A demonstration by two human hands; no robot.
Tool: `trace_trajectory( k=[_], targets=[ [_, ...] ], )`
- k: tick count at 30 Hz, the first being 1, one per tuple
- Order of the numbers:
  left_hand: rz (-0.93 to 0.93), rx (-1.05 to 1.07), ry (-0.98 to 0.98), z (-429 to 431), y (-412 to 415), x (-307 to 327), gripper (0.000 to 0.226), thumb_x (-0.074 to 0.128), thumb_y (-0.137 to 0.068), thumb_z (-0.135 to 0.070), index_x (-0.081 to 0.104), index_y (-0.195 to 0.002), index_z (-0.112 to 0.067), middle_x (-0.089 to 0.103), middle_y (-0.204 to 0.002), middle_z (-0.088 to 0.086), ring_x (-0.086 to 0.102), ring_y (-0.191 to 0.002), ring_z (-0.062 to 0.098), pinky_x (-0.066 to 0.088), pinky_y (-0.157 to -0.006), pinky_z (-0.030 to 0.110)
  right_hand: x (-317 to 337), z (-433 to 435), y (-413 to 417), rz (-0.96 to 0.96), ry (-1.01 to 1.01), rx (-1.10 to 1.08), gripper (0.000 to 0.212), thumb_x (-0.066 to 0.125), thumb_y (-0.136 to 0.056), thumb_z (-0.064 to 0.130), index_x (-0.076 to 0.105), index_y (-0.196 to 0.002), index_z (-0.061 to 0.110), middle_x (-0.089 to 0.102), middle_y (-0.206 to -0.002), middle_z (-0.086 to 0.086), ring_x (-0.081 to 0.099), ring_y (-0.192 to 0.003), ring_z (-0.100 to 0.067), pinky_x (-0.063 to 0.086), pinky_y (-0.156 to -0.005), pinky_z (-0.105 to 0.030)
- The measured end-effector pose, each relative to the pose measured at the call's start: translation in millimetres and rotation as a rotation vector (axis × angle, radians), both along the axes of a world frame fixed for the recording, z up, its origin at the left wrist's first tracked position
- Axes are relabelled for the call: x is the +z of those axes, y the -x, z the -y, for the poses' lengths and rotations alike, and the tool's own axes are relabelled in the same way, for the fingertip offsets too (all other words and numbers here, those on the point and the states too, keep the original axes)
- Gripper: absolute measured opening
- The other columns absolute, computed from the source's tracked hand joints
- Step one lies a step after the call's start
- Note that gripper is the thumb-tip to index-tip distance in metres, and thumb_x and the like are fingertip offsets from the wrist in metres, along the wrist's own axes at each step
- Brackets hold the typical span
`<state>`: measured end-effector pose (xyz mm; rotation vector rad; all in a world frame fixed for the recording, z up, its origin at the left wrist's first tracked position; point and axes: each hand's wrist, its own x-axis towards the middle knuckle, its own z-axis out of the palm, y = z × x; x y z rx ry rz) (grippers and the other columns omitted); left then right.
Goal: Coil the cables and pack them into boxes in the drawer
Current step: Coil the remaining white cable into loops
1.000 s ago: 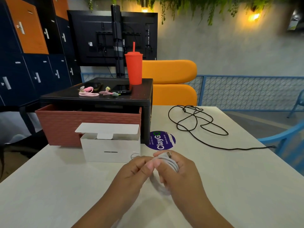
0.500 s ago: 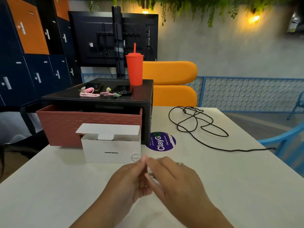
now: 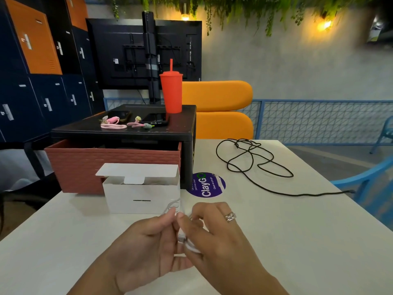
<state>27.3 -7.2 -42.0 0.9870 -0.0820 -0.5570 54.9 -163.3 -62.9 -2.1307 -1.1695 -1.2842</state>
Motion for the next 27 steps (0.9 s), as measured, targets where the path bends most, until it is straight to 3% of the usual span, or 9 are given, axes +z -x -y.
trace_trajectory(
  k=[2, 5, 8, 12, 14, 17, 19, 24, 27],
  targets=[
    [0.062, -0.036, 0.042, 0.4, 0.4, -2.9, 0.051, 0.082, -0.066, -0.035, 0.069, -0.108, -0.010, 0.067, -0.098, 0.009, 0.065, -0.083, 0.022, 0.052, -0.079, 0.037, 1.1, -0.1, 0.5, -0.036, -0.030, 0.001, 0.031, 0.041, -0.095, 0.021, 0.069, -0.099, 0.011, 0.044, -0.105, 0.001, 0.044, -0.089, -0.016, 0.034, -0.076, -0.019],
    [0.127, 0.005, 0.028, 2.4, 0.8, -6.4, 0.063, 0.086, -0.061, -0.034, 0.065, -0.111, 0.000, 0.064, -0.101, 0.018, 0.065, -0.090, 0.027, 0.053, -0.078, 0.038, -0.8, 0.1, -0.7, -0.109, -0.041, 0.039, 0.024, 0.055, -0.084, 0.024, 0.067, -0.102, 0.013, 0.046, -0.109, 0.003, 0.047, -0.095, -0.016, 0.036, -0.081, -0.017],
    [0.146, 0.066, -0.004, 4.0, -0.2, -5.9, 0.065, 0.087, -0.058, -0.034, 0.065, -0.107, 0.004, 0.062, -0.095, 0.023, 0.063, -0.089, 0.031, 0.053, -0.076, 0.039, -0.1, 4.3, -0.7, -0.327, -0.002, 0.088, 0.041, 0.060, -0.076, 0.042, 0.060, -0.111, 0.022, 0.047, -0.114, 0.010, 0.048, -0.104, -0.011, 0.040, -0.085, -0.016],
    [0.132, 0.177, -0.006, 7.0, 0.6, -3.3, 0.026, 0.079, -0.065, -0.021, 0.066, -0.073, -0.001, 0.054, -0.066, 0.017, 0.060, -0.067, 0.026, 0.056, -0.069, 0.035, 10.5, 14.4, 0.6, -0.722, -0.274, 0.237, 0.045, 0.055, -0.078, 0.054, 0.059, -0.118, 0.034, 0.051, -0.117, 0.020, 0.047, -0.113, 0.002, 0.035, -0.093, -0.009],
    [0.128, 0.189, -0.024, 8.9, 1.2, -1.0, 0.014, 0.068, -0.070, -0.017, 0.065, -0.066, -0.004, 0.051, -0.060, 0.015, 0.059, -0.065, 0.026, 0.055, -0.067, 0.033, 15.2, 18.3, -2.1, -0.826, -0.363, 0.149, 0.038, 0.053, -0.083, 0.045, 0.055, -0.120, 0.039, 0.056, -0.105, 0.024, 0.052, -0.103, 0.006, 0.041, -0.083, -0.007],
    [0.133, 0.182, -0.029, 12.0, 1.6, 0.4, 0.014, 0.067, -0.063, -0.019, 0.065, -0.065, -0.005, 0.047, -0.057, 0.013, 0.057, -0.064, 0.026, 0.053, -0.063, 0.030, 16.4, 20.7, -5.5, -0.870, -0.187, -0.030, 0.032, 0.046, -0.092, 0.037, 0.058, -0.121, 0.031, 0.059, -0.077, 0.015, 0.058, -0.077, -0.005, 0.046, -0.070, -0.017],
    [0.136, 0.195, -0.036, 14.1, 2.0, 0.1, 0.011, 0.065, -0.068, -0.014, 0.065, -0.064, -0.004, 0.046, -0.055, 0.013, 0.056, -0.062, 0.026, 0.052, -0.061, 0.030, 15.2, 19.9, -5.9, -0.896, -0.112, -0.049, 0.029, 0.043, -0.094, 0.033, 0.060, -0.117, 0.027, 0.060, -0.073, 0.011, 0.059, -0.073, -0.007, 0.048, -0.070, -0.020],
    [0.132, 0.211, -0.028, 18.5, 2.8, 0.7, 0.018, 0.052, -0.072, -0.009, 0.066, -0.064, -0.003, 0.048, -0.055, 0.016, 0.057, -0.059, 0.026, 0.052, -0.058, 0.030, 15.2, 16.5, -6.8, -1.106, -0.287, 0.043, 0.021, 0.046, -0.094, 0.010, 0.064, -0.099, 0.021, 0.058, -0.067, 0.006, 0.059, -0.058, -0.001, 0.042, -0.056, -0.009],
    [0.111, 0.225, -0.004, 21.9, 2.6, -1.6, 0.017, 0.052, -0.070, -0.005, 0.067, -0.065, 0.000, 0.049, -0.057, 0.018, 0.058, -0.058, 0.028, 0.053, -0.056, 0.031, 14.1, 13.6, -6.5, -1.234, -0.357, 0.116, 0.028, 0.043, -0.093, 0.001, 0.065, -0.096, 0.018, 0.065, -0.074, -0.006, 0.061, -0.060, -0.004, 0.048, -0.062, -0.013]
  ],
)
